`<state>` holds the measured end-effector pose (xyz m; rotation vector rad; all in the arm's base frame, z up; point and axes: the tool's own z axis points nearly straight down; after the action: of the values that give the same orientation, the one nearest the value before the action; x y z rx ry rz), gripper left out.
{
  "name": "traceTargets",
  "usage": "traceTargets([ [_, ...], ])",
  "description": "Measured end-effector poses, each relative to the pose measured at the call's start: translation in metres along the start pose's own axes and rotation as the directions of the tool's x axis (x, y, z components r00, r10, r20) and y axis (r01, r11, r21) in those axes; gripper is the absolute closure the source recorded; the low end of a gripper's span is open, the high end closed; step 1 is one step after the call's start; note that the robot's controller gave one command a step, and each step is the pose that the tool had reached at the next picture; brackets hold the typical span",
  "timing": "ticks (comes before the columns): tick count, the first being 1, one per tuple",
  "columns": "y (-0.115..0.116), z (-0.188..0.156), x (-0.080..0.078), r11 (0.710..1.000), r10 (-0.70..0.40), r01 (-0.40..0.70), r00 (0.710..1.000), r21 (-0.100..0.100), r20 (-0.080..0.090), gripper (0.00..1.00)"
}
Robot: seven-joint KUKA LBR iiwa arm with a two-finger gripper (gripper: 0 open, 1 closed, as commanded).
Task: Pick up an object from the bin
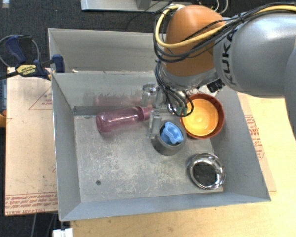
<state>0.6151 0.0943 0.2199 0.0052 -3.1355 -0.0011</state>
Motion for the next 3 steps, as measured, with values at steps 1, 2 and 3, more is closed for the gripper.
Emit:
traceTargets([
  [1,-0.001,-0.005,-0.001,1.0,0.003,-0.003,1.0,-0.001,0.008,0.0],
  [2,0.053,0.061,-0.039,0.975,-0.22,0.22,0.975,-0.001,0.007,0.0],
  [3,0.049,0.06,-0.04,0.973,-0.233,0.233,0.973,0.0,0.012,0.0],
])
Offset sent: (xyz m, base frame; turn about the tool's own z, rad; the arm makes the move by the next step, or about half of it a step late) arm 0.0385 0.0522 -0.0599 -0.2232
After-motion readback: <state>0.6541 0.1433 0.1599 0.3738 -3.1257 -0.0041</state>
